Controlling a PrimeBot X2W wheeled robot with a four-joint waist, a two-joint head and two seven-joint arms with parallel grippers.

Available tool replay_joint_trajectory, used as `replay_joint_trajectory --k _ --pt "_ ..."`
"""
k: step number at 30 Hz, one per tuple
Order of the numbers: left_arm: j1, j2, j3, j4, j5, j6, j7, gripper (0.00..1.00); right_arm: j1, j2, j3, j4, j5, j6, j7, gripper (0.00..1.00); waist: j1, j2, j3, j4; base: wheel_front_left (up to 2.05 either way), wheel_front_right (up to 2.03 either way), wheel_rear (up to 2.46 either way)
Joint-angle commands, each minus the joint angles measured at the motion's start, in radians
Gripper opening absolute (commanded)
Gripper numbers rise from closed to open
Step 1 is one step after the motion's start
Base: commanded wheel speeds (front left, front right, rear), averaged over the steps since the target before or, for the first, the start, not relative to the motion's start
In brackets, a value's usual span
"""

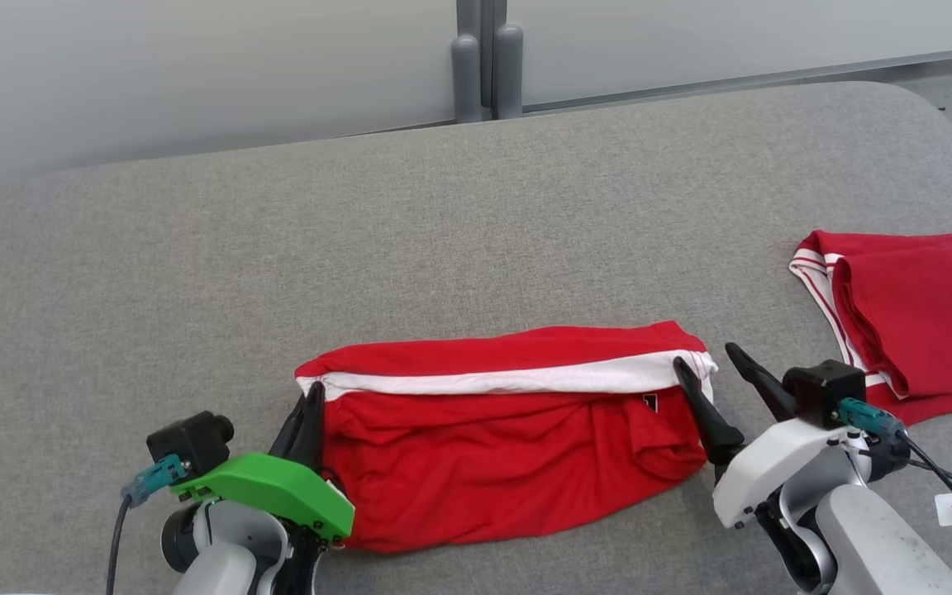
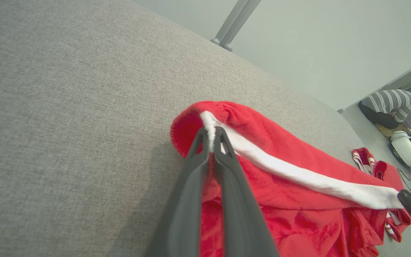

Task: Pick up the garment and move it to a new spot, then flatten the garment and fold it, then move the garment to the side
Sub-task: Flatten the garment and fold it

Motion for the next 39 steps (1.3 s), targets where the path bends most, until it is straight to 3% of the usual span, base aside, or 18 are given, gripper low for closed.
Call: replay_joint_trajectory --k 1,11,14,18,21,23,25,26,34,35,38,39 --pt "-0.004 -0.002 0.002 0.003 0.003 -0.006 -0.005 0.0 0.011 -0.004 -0.001 -0.006 0.009 0.0 0.002 1.0 0.0 0.0047 0.003 -0.001 0.0 0.0 0.0" --pt "-0.005 0.002 -0.003 0.018 0.0 -0.007 -0.009 0.0 0.047 -0.003 0.04 -0.069 -0.001 0.0 0.029 0.95 0.0 0.0047 0.005 0.009 0.0 0.0 0.0" --pt "-0.002 0.004 -0.002 0.021 -0.004 -0.007 -0.011 0.0 0.06 0.0 0.039 -0.082 0.002 0.0 0.04 0.83 0.0 0.0047 0.002 0.009 0.0 0.0 0.0" --pt "0.0 0.004 -0.004 0.024 -0.006 -0.006 -0.011 0.0 0.065 0.004 0.02 -0.088 -0.007 0.0 0.046 0.89 0.0 0.0047 -0.001 0.011 0.0 0.0 0.0" --pt "0.003 0.004 -0.007 0.026 -0.006 -0.006 -0.009 0.0 0.07 0.011 0.012 -0.085 -0.013 0.0 0.048 0.85 0.0 0.0047 -0.005 0.012 0.0 0.0 0.0" --pt "0.004 0.004 -0.008 0.027 -0.007 -0.006 -0.008 0.0 0.07 0.013 0.005 -0.08 -0.018 0.0 0.05 0.78 0.0 0.0047 -0.007 0.014 0.0 0.0 0.0" --pt "0.005 0.003 -0.01 0.028 -0.007 -0.006 -0.007 0.0 0.068 0.017 0.001 -0.07 -0.021 0.0 0.052 0.63 0.0 0.0047 -0.009 0.015 0.0 0.0 0.0" --pt "0.005 0.003 -0.011 0.029 -0.007 -0.005 -0.007 0.0 0.066 0.019 0.001 -0.066 -0.022 0.0 0.053 0.49 0.0 0.0047 -0.009 0.016 0.0 0.0 0.0" --pt "0.004 0.005 -0.015 0.029 -0.009 -0.002 -0.004 0.0 0.044 0.019 -0.001 -0.02 -0.018 0.0 0.062 0.35 0.0 0.0047 -0.013 0.023 0.0 0.0 0.0" --pt "0.004 0.006 -0.016 0.03 -0.009 -0.002 -0.004 0.0 0.04 0.018 0.0 -0.014 -0.017 0.0 0.062 0.3 0.0 0.0047 -0.013 0.023 0.0 0.0 0.0" --pt "0.004 0.006 -0.015 0.031 -0.011 0.0 -0.007 0.0 0.022 0.012 0.001 0.007 -0.019 0.0 0.062 0.0 0.0 0.0047 -0.016 0.023 0.0 0.0 0.0" --pt "0.004 0.006 -0.015 0.031 -0.012 -0.001 -0.008 0.0 0.016 0.01 0.002 0.013 -0.019 0.0 0.062 0.0 0.0 0.0047 -0.017 0.024 0.0 0.0 0.0"
